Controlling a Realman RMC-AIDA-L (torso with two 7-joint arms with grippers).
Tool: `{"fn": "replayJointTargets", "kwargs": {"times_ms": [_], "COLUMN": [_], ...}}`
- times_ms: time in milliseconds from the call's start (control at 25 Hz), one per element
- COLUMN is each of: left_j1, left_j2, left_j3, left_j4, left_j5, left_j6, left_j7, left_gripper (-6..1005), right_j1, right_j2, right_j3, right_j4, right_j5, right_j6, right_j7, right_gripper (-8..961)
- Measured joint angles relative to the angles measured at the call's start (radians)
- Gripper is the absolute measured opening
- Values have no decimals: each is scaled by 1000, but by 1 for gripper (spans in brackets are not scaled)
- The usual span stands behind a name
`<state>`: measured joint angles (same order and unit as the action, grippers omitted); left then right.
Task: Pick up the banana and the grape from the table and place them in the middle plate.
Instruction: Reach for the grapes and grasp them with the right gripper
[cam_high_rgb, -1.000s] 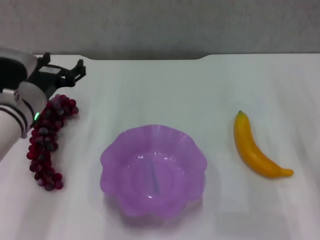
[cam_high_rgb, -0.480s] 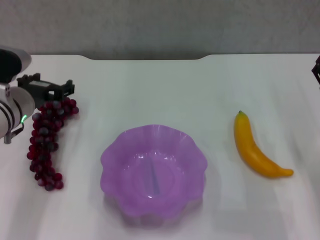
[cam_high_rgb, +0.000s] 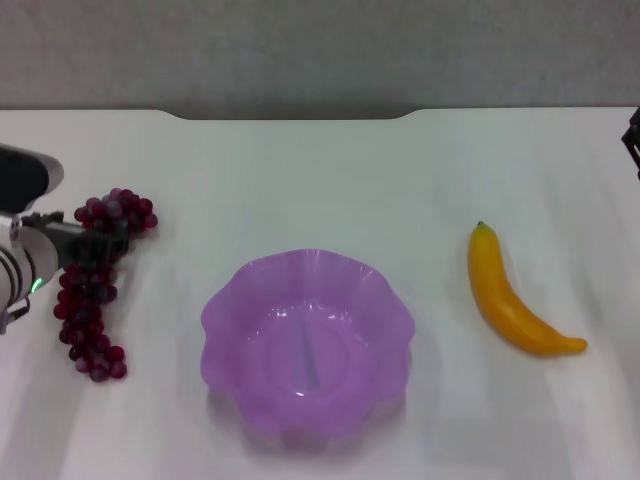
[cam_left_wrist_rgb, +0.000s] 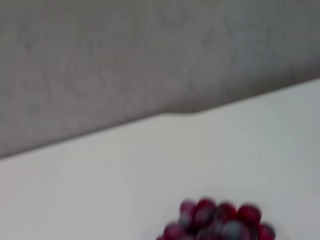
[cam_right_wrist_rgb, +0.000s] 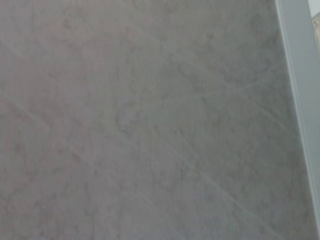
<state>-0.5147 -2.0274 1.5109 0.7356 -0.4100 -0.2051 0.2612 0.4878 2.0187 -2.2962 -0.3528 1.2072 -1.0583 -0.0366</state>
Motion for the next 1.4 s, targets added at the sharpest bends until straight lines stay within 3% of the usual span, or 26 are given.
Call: {"fn": "replayJointTargets", "kwargs": {"times_ms": [640,1160,1400], "left_j1": [-17,-29,-27], "left_j2": [-5,-10,-7], "left_j3": [22,63,60], "left_j4": [-143,-165,-167], "left_j5": [-4,-26,-37], "left_j6": [80,86,108], "left_j7": [0,-36,-46], "left_gripper": [861,843,726], "right_j1": [1,5,5], "right_j2": [2,0,1], "right_j3": [0,0,0], "right_j4": [-6,-14,-14], "right_j5": [0,5,5], "right_j6": [0,0,0], "right_j7": [1,1,1], "right_gripper": [892,892,891]}}
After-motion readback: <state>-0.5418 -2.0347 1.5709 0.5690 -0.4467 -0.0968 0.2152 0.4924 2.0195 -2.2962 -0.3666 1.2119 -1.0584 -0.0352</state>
